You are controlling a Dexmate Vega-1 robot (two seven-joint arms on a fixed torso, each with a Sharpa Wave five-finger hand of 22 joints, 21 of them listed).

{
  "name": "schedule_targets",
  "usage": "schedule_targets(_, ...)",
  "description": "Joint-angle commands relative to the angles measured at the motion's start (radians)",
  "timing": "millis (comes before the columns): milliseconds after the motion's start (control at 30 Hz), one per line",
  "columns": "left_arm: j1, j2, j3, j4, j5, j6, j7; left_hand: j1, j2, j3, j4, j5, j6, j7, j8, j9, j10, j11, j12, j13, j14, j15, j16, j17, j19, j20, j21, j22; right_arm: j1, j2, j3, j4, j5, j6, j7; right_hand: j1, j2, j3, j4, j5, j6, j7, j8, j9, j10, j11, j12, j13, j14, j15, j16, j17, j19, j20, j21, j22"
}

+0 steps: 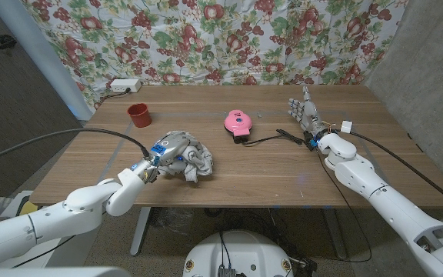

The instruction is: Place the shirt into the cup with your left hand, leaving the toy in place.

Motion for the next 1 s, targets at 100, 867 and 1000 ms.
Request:
schedule_targets(100, 0.028, 0.033, -0.044, -0.031, -0.034, 0.050, 0.033, 0.068, 0.054, -0.007, -0.003, 0.004, 0.016, 0.001, 0.004, 0.004, 0.014, 0.002, 0.003, 0.005, 0.137, -0.174, 0.004, 0.000, 0.032, -0.101, -0.008, 0.003, 0.000, 0.016, -0.002, 0.014, 0.000, 0.017, -0.004, -0.008, -0.004, 0.004, 0.001, -0.002, 0.006, 0.003, 0.005, 0.005, 0.006, -0.002, 0.002, 0.003, -0.002, 0.000, 0.005, 0.004, -0.005, 0.006, 0.003, 0.003)
schedule_targets(867, 0.018, 0.001, -0.100, -0.021, -0.053, 0.164, 0.049, 0.072, 0.050, -0.006, -0.003, 0.007, 0.032, 0.005, -0.003, -0.005, 0.025, 0.003, -0.004, 0.004, 0.145, -0.174, -0.001, -0.004, 0.049, -0.088, -0.031, 0.000, -0.007, 0.025, -0.003, 0.026, -0.011, 0.047, -0.008, -0.008, -0.004, 0.005, 0.000, -0.002, 0.026, -0.005, 0.011, 0.005, 0.021, -0.013, 0.008, 0.003, 0.002, -0.010, 0.007, 0.004, 0.000, 0.002, 0.005, 0.003)
schedule_targets(1000, 0.004, -0.019, -0.102, -0.011, -0.043, 0.183, 0.051, 0.069, 0.047, -0.002, -0.002, 0.008, 0.035, 0.005, -0.005, -0.009, 0.026, 0.003, -0.004, 0.004, 0.152, -0.174, -0.005, -0.006, 0.048, -0.087, -0.029, 0.002, -0.005, 0.024, -0.002, 0.033, -0.009, 0.052, 0.001, -0.007, -0.004, 0.006, 0.000, -0.002, 0.027, -0.006, 0.011, 0.005, 0.023, -0.014, 0.008, 0.003, 0.002, -0.011, 0.006, 0.003, 0.000, 0.001, 0.005, 0.003)
